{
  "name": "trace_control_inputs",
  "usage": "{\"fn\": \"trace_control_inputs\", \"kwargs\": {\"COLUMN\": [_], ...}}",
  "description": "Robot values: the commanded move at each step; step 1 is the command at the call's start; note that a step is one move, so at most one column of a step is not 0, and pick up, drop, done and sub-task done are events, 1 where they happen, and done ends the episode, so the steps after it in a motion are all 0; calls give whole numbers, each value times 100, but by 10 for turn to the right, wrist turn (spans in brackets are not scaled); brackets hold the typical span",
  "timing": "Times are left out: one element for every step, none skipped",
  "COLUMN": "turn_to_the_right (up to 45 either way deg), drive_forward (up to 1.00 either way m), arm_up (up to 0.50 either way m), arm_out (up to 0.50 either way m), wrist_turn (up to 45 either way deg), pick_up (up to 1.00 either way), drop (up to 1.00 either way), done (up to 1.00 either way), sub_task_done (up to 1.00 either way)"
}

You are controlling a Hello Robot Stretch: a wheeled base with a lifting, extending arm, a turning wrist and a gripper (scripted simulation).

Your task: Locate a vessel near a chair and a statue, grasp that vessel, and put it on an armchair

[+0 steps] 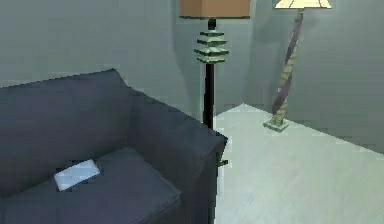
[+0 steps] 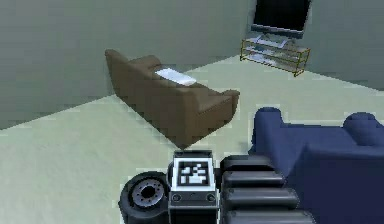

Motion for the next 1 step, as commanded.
{"fn": "trace_control_inputs", "kwargs": {"turn_to_the_right": [-330], "drive_forward": [0], "arm_up": [0], "arm_out": [0], "wrist_turn": [0], "pick_up": [0], "drop": [0], "done": [0], "sub_task_done": [0]}}
